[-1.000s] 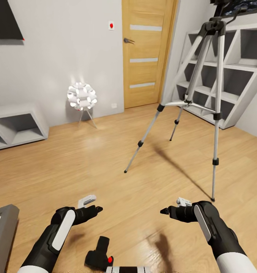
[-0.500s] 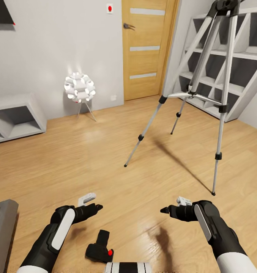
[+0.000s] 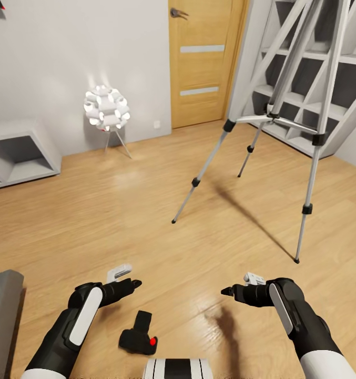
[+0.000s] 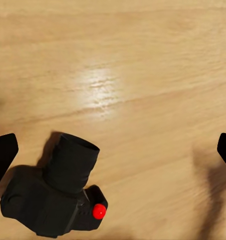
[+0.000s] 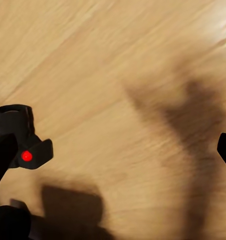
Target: Attach the digital camera to the camera tripod in the bedroom.
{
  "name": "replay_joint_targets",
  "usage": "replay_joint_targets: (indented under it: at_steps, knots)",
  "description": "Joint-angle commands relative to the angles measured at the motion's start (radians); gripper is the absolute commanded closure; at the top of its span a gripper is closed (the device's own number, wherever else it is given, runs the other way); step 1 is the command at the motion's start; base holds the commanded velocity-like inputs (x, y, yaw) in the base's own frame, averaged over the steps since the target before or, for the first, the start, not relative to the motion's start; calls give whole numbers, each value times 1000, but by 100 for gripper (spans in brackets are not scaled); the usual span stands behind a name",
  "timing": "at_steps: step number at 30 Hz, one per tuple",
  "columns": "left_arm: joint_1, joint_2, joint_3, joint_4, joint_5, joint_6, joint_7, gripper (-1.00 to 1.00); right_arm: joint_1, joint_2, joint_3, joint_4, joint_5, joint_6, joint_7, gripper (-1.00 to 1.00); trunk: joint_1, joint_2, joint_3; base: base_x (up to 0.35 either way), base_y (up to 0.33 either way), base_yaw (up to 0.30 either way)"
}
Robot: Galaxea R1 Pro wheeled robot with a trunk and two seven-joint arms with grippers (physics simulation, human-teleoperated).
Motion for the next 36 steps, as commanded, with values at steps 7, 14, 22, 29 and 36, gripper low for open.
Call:
replay_joint_targets:
  at_steps: [7, 14, 22, 29, 36]
  knots:
    - [0, 1, 0, -2, 6, 3, 9, -100, 0, 0, -1, -1, -3, 5, 0, -100, 3, -2, -28, 0, 0, 0]
    - [0, 2, 1, -2, 2, 2, 9, -100, 0, 0, -1, -1, -2, 5, -1, -100, 6, -4, -55, 0, 0, 0]
    - [0, 27, 1, 0, 10, 4, 8, -100, 0, 0, -1, -3, -3, 5, 0, -100, 10, -5, -86, 0, 0, 0]
    - [0, 33, 1, -1, 13, 5, 5, -100, 0, -1, 0, -13, -16, 5, 78, -100, 13, -7, -113, 0, 0, 0]
    - [0, 34, 2, -2, 16, 7, -1, -100, 2, -54, 4, -21, -12, 5, 397, -100, 16, -9, -140, 0, 0, 0]
